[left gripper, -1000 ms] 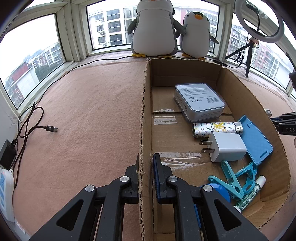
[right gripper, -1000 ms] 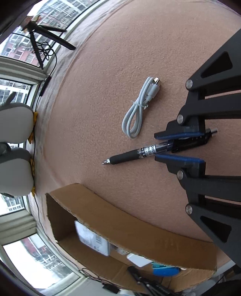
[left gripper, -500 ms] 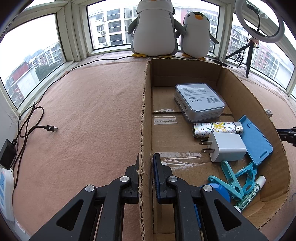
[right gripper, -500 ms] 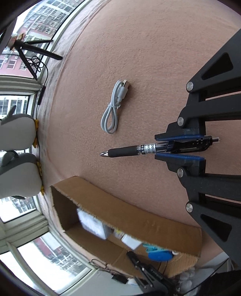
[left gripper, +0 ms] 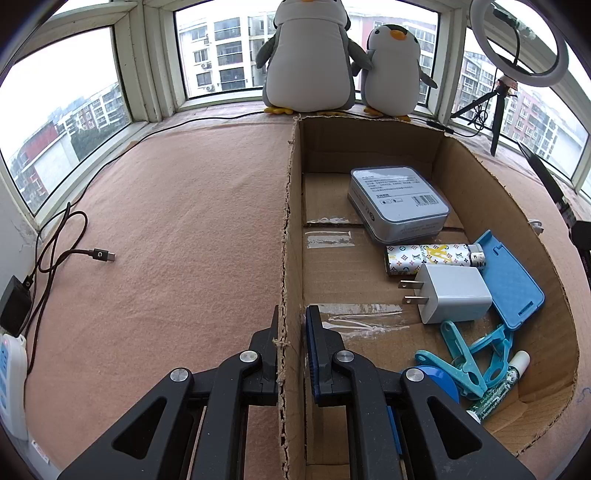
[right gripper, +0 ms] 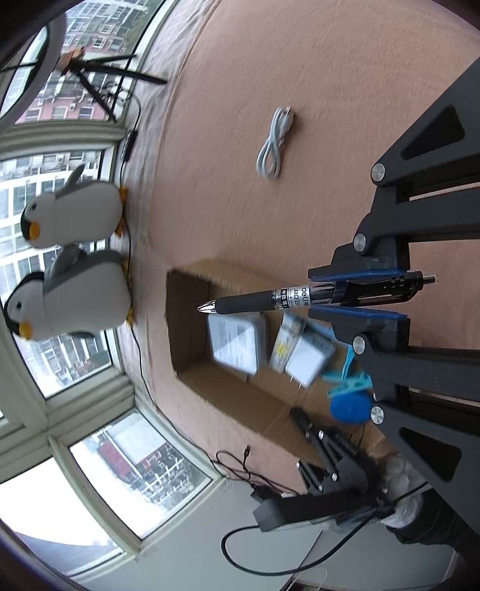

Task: Organize rigid objects
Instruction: 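Carry the pen into the box and release it, then move the right tool to the white cable and grasp it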

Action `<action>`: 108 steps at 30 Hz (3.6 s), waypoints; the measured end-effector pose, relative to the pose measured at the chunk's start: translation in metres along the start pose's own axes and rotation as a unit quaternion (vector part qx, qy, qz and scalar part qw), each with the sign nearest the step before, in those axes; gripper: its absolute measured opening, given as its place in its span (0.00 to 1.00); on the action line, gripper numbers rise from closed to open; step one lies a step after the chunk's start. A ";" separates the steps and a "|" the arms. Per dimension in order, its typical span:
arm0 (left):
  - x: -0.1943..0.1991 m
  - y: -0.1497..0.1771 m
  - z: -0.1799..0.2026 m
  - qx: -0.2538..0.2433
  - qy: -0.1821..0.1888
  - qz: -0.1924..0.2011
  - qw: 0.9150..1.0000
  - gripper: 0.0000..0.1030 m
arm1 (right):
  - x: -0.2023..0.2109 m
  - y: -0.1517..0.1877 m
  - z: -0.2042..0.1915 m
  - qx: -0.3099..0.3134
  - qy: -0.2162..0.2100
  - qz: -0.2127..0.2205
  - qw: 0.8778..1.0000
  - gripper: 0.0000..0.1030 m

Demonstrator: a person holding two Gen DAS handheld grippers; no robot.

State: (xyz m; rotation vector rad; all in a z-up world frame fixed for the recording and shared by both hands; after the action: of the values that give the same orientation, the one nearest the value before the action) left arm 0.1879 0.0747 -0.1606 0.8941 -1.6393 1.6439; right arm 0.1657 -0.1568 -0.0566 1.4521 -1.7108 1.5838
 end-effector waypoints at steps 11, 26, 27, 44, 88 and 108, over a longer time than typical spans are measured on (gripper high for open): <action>0.000 0.000 0.000 0.001 0.000 0.000 1.000 0.10 | -0.026 -0.018 -0.051 0.026 -0.018 -0.010 0.999 0.11; 0.000 0.000 0.002 0.002 0.002 0.001 1.000 0.10 | -0.053 -0.020 -0.049 0.015 -0.022 -0.023 0.999 0.37; 0.000 0.000 0.002 0.002 0.002 0.001 1.000 0.10 | -0.052 -0.020 -0.048 0.014 -0.022 -0.022 0.999 0.37; -0.001 0.000 0.003 0.000 0.000 0.000 1.000 0.10 | -0.028 -0.020 -0.032 0.011 -0.028 0.000 1.000 0.51; -0.002 0.000 -0.001 0.001 -0.002 0.000 1.000 0.10 | -0.052 -0.030 0.163 -0.084 -0.013 -0.062 0.994 0.68; -0.002 0.000 -0.002 0.002 -0.002 0.001 1.000 0.10 | -0.056 -0.013 0.124 0.033 0.146 -0.069 0.986 0.16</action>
State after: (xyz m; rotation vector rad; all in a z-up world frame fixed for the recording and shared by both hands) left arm 0.1884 0.0765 -0.1622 0.8987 -1.6393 1.6487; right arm 0.2412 -0.2423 -0.1315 1.2648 -1.3752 1.6944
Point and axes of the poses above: each gripper's, at about its wrist camera, not at the fingertips, and x roughly against the way its jaws point, z to its right, y to its underside, the point moved 3 cm from there along -x, roughly the way its jaws point, and after that the axes turned 4 degrees about -z, right-handed, at the moved point
